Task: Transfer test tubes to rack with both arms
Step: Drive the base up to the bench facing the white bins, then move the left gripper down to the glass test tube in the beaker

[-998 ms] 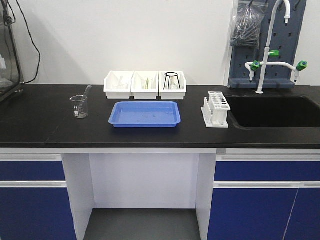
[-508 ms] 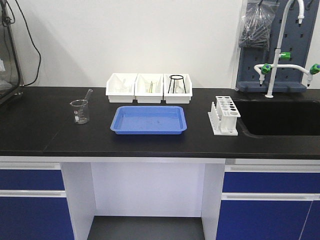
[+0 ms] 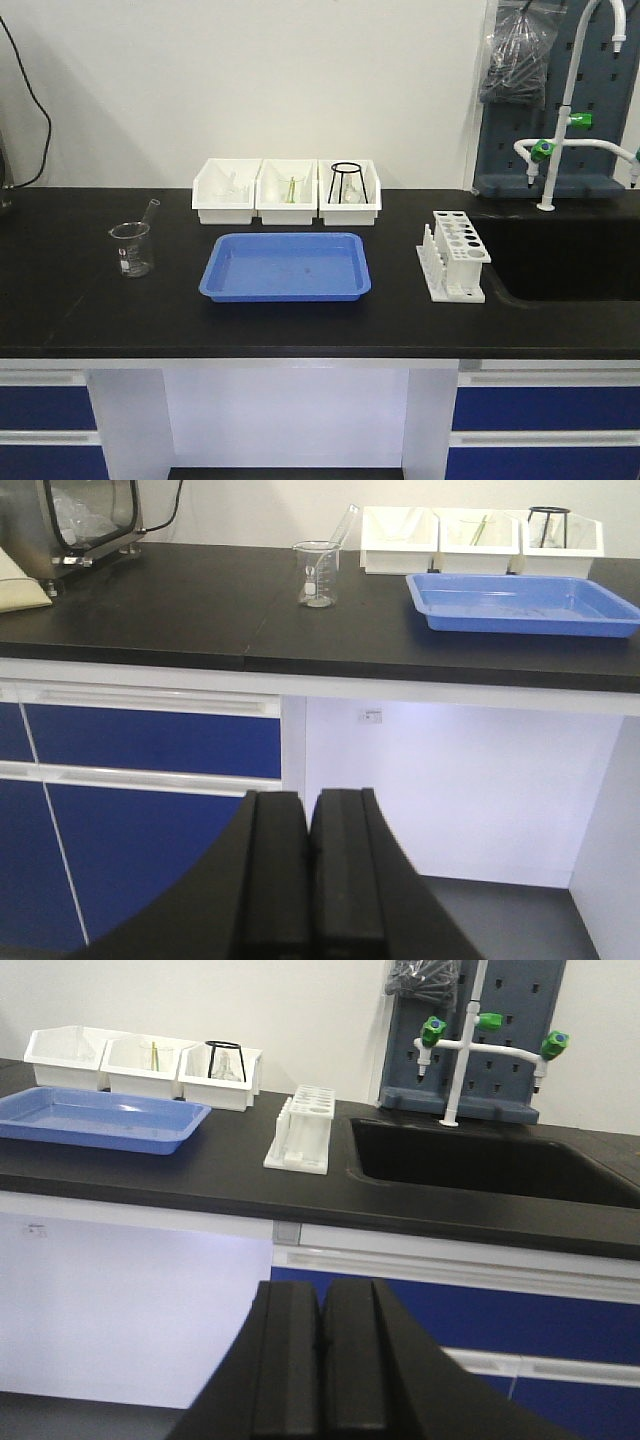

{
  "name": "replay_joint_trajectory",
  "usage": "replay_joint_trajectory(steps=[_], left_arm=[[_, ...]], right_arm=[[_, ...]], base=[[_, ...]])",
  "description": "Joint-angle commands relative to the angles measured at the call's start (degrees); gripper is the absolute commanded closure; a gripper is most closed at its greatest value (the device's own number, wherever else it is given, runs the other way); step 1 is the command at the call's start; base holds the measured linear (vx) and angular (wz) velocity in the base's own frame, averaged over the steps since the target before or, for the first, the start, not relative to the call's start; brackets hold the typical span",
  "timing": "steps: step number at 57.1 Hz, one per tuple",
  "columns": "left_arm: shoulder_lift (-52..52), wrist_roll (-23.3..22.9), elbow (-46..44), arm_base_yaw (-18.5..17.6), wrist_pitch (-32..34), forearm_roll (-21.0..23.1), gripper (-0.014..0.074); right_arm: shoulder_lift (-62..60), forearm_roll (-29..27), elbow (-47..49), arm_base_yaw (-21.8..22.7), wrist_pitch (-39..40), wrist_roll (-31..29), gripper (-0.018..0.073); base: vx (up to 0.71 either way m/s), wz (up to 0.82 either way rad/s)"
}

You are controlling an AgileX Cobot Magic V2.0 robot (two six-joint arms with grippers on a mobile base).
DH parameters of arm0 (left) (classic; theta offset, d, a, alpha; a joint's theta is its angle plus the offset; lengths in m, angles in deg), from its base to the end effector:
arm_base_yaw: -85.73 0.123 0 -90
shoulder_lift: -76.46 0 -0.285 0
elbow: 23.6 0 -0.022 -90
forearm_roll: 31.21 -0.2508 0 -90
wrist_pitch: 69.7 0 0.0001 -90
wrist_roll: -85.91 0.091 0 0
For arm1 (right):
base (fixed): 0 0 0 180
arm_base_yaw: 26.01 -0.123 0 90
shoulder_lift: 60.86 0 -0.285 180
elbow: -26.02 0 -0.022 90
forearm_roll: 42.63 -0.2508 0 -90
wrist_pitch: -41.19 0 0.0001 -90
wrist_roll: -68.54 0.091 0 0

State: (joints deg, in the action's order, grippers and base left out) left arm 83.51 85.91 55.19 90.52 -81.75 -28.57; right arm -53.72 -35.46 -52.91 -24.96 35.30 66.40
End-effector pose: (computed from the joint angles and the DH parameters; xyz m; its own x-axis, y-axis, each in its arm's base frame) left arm 0.0557 0.0038 0.1855 -0.1331 -0.0564 -0.9895 -0.0801 0.9957 -0.0459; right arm 0.0568 -0.0022 0.1944 -0.0380 -0.1604 -0.9863 0.0253 0.9866 -0.1615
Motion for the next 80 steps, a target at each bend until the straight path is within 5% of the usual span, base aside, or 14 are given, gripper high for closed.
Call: replay_joint_trajectory(steps=[1, 80], left_arm=[[-0.6, 0.0, -1.4, -0.1, 4.8, 0.5, 0.0601], [-0.6, 0.0, -1.4, -0.1, 4.8, 0.5, 0.0601]], right_arm=[[-0.6, 0.1, -0.8, -0.1, 4.8, -0.2, 0.0568], [-0.6, 0.1, -0.8, -0.1, 4.8, -0.2, 0.0568]], base=[[0.32, 0.05], [0.35, -0.01]])
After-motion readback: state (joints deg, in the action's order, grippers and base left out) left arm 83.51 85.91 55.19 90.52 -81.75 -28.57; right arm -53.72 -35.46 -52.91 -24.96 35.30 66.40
